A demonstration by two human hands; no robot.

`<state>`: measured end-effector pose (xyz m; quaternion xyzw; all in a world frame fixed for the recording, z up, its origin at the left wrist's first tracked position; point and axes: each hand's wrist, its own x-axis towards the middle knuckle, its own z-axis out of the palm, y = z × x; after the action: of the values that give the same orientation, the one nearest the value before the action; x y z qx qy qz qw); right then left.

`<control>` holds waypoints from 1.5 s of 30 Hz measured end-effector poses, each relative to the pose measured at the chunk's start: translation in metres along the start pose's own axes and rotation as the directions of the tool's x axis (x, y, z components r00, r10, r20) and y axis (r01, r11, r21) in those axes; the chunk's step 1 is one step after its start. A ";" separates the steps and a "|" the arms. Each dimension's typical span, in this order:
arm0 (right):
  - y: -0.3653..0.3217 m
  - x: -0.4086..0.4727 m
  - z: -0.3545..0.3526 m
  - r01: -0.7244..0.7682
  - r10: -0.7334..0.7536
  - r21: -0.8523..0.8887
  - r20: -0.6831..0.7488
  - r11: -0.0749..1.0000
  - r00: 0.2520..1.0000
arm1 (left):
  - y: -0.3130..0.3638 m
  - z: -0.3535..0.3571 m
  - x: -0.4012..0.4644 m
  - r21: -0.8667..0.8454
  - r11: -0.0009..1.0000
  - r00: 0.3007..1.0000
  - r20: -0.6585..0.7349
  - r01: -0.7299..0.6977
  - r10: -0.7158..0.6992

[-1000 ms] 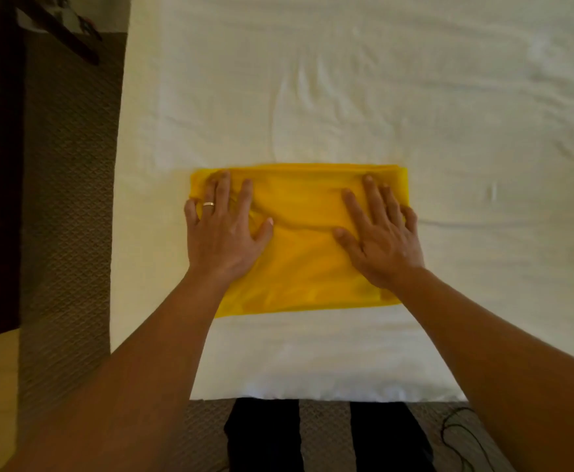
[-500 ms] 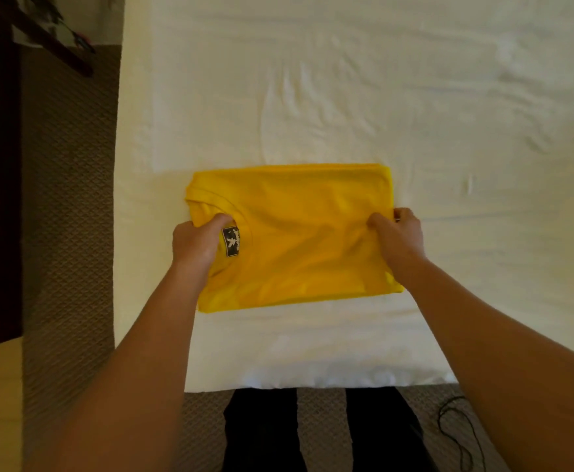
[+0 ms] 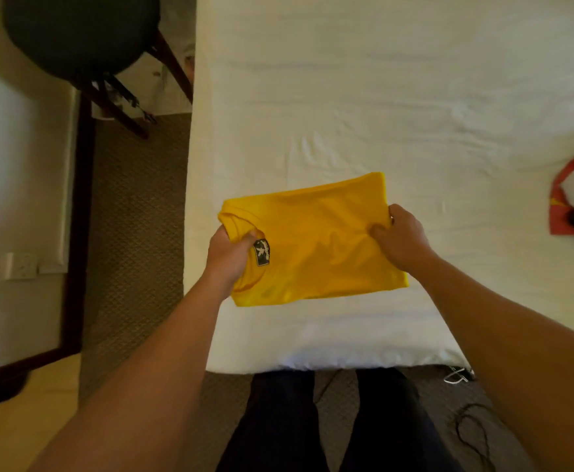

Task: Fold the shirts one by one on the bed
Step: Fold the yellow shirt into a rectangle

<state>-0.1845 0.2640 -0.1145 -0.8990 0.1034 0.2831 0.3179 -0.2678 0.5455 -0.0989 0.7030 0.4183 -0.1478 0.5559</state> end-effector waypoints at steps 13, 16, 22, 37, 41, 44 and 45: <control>-0.086 -0.125 -0.082 0.325 -0.325 0.010 0.025 0.946 0.945 | 0.054 -0.084 -0.167 -0.031 0.983 0.961 -0.219 -0.183 0.172; -0.100 -0.152 -0.092 0.410 -0.408 -0.025 0.050 0.912 0.911 | 0.049 -0.095 -0.200 -0.024 0.978 0.934 -0.302 -0.208 0.191; -0.133 -0.198 -0.084 0.543 -0.531 -0.077 0.132 0.836 0.837 | 0.017 -0.128 -0.272 -0.073 0.977 0.890 -0.431 -0.200 0.150; -0.276 -0.336 0.094 0.843 -0.739 -0.104 0.434 0.527 0.515 | -0.127 -0.300 -0.372 -0.480 0.847 0.716 -0.673 -0.228 -0.188; -0.319 -0.385 0.157 0.889 -0.764 -0.055 0.490 0.455 0.421 | -0.168 -0.362 -0.394 -0.530 0.814 0.681 -0.688 -0.236 -0.250; -0.349 -0.426 0.206 0.906 -0.768 -0.013 0.524 0.424 0.367 | -0.198 -0.410 -0.416 -0.576 0.784 0.655 -0.688 -0.231 -0.312; -0.358 -0.440 0.222 0.913 -0.771 -0.007 0.533 0.407 0.348 | -0.208 -0.426 -0.424 -0.581 0.779 0.638 -0.697 -0.236 -0.327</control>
<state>-0.5121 0.6845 0.1802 -0.7626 -0.5029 0.2856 0.2897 -0.7907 0.7584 0.1938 0.4591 0.6563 0.2976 0.5195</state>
